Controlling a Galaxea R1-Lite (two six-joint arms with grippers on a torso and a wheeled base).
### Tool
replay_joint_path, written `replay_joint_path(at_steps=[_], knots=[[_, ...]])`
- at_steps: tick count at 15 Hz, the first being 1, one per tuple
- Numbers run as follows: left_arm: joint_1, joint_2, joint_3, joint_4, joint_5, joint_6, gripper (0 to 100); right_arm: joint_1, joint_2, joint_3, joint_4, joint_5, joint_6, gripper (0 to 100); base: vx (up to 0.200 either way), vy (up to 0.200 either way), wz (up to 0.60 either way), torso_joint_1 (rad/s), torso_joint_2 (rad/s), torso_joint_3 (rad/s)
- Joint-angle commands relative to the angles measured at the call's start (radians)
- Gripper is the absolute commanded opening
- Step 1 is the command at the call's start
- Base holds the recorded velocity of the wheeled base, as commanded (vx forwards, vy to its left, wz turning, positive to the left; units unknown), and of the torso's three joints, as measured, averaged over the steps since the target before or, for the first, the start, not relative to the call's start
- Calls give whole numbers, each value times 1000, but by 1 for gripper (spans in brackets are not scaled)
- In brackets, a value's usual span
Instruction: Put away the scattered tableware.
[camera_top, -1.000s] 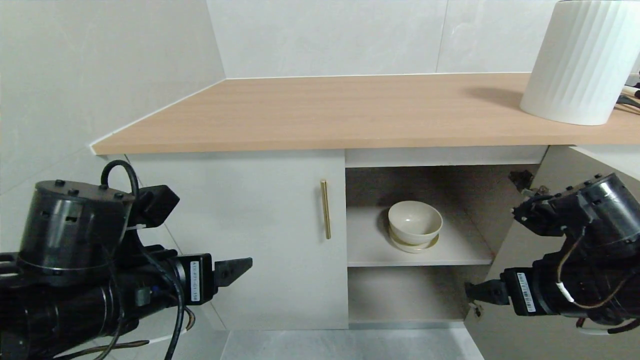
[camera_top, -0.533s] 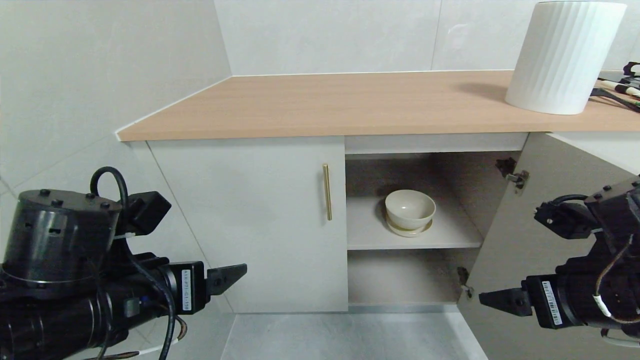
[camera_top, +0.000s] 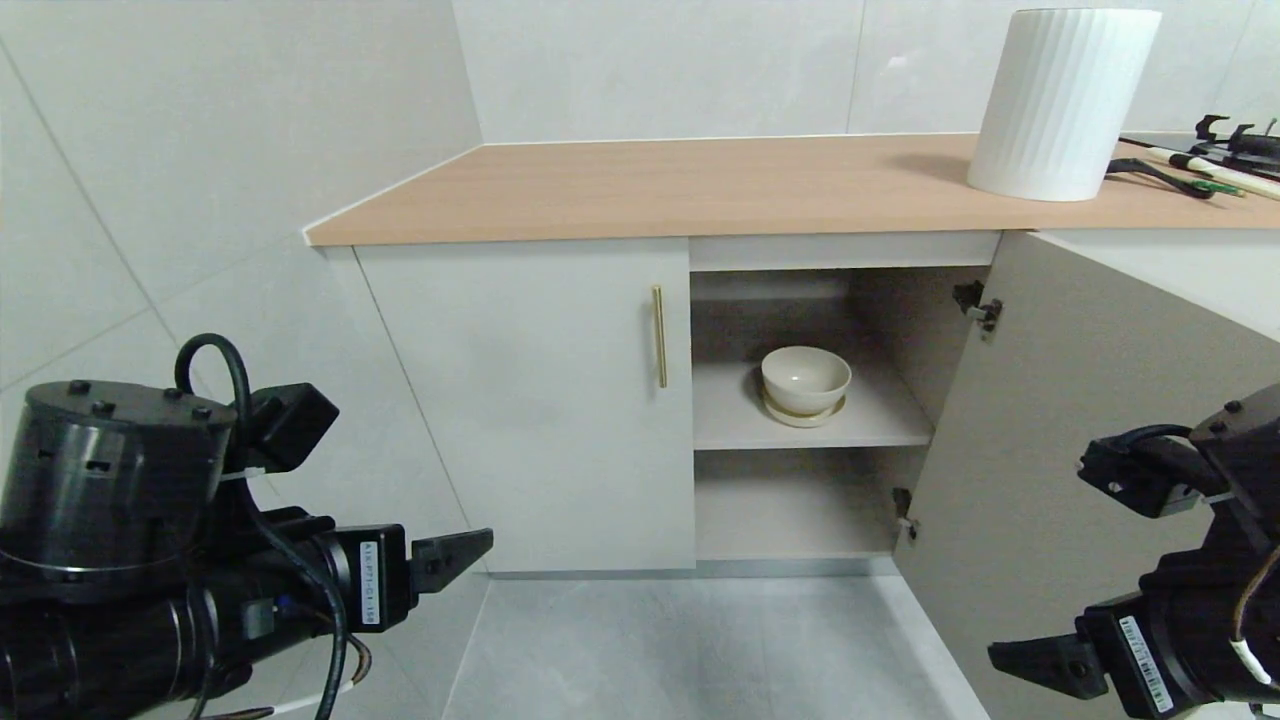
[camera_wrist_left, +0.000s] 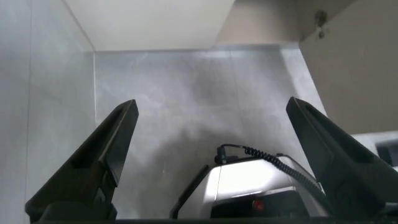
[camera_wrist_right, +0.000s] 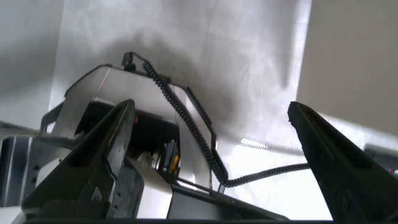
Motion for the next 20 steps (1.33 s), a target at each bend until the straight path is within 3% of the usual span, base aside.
replay_joint_path(at_steps=[1,3,12,15,20], knots=[[0,3,0,-1,1,-1,100,3,2,2,2,0,1,100,-200,0,0,-2,2,2],[0,2,0,-1,0,-1,100,5,2,5,2,0,-1,100,-200,0,0,2,7,9],[0,5,6,-1,1,1,100,5,2,5,2,-3,1,100,0,0,0,0,0,0],[0,3,15,-1,3,30,100,3,3,6,2,-3,-1,100,0,-200,0,4,4,2],[0,3,17,-2,4,30,100,3,11,5,31,-3,-1,100,0,-200,0,4,2,1]])
